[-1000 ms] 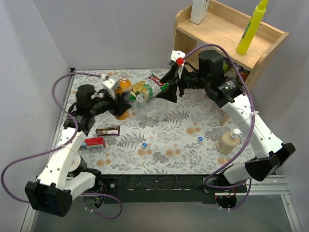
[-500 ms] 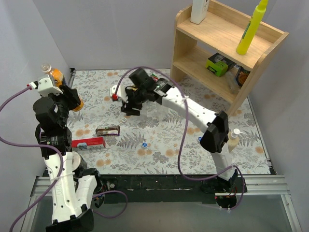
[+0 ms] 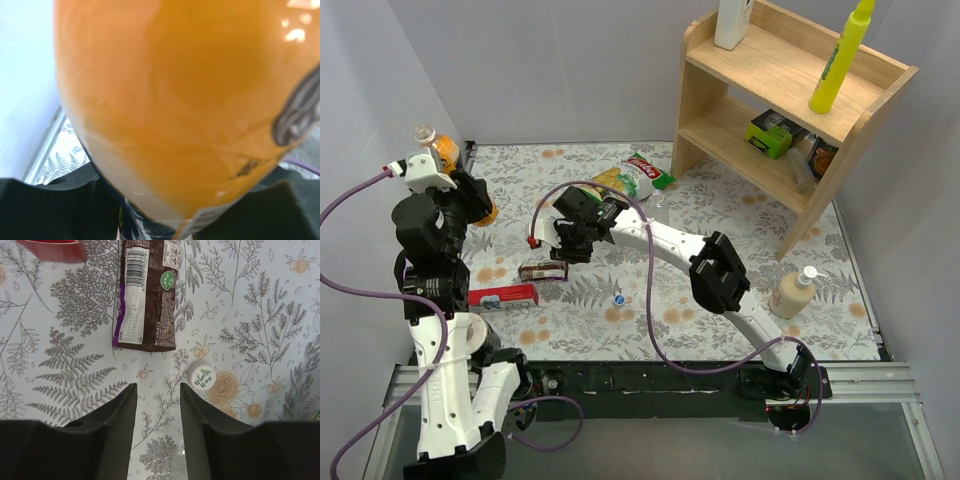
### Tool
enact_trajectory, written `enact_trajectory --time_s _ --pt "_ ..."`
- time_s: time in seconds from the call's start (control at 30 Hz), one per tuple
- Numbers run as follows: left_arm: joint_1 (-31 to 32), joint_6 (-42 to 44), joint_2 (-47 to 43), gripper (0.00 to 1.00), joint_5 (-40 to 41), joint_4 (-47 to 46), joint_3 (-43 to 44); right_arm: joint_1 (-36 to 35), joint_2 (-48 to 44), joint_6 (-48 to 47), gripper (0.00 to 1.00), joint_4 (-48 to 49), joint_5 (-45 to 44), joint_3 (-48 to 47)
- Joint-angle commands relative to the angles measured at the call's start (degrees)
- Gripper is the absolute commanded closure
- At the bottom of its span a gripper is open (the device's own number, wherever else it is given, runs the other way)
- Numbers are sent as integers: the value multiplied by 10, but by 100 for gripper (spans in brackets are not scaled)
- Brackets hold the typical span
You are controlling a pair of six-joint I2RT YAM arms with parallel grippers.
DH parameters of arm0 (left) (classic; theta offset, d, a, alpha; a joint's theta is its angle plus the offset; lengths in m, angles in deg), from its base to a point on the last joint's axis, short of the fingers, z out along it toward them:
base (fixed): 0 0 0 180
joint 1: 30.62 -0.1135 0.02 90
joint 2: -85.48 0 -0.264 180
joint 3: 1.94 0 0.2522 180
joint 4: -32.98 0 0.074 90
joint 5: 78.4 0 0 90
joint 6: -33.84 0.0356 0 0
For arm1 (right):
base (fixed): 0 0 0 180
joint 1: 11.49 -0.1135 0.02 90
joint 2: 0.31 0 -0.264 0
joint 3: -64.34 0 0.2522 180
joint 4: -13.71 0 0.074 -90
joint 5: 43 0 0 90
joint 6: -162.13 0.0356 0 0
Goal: Screw on the bottle caps
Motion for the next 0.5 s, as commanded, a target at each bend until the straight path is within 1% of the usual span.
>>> enact_trajectory --time_s 0.0,0.17,0.3,0.47 --pt "25 36 -6 88 -37 22 33 8 24 44 55 50 -1 -30" --pt "37 46 -8 87 -42 51 37 19 57 82 56 78 -17 -53" --pt "42 52 -7 85 -55 56 37 29 69 97 59 97 -12 -53" --pt "42 56 -5 85 -71 57 30 45 87 104 59 104 -9 -54"
